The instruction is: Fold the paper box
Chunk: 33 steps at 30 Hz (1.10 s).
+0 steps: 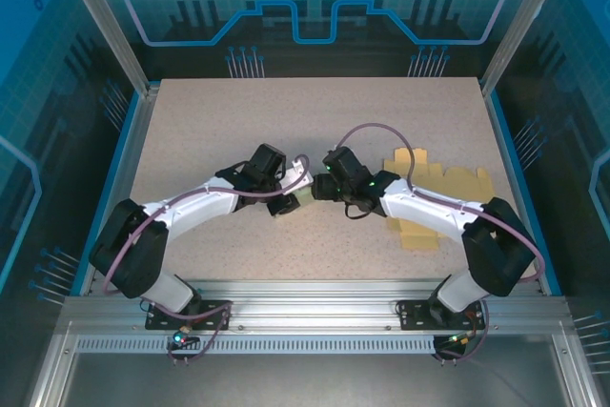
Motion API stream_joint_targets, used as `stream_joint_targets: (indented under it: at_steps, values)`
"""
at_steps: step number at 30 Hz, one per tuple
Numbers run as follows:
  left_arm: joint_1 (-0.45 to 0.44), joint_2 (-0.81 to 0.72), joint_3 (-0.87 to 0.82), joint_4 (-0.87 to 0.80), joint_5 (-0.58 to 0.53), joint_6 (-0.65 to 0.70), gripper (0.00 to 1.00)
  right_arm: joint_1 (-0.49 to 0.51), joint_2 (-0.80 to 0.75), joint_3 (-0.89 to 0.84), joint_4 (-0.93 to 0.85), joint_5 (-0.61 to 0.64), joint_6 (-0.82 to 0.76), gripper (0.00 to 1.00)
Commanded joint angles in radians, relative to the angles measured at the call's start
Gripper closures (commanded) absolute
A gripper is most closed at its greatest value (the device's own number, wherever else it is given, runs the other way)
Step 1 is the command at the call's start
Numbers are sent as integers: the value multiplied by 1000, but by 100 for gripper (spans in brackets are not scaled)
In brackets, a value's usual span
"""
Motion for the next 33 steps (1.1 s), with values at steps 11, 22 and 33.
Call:
stream_joint_targets:
  at_steps: [11, 22, 33]
  values:
    - [51, 123, -12, 374, -339, 328, 53, -91, -339, 11, -387, 240, -25, 0]
    - [143, 355, 23, 678, -378, 549, 27, -490, -439, -90, -435, 79, -96, 0]
    - [113, 303, -156, 1064, -469, 609, 1, -884, -478, -214, -402, 9, -124, 0]
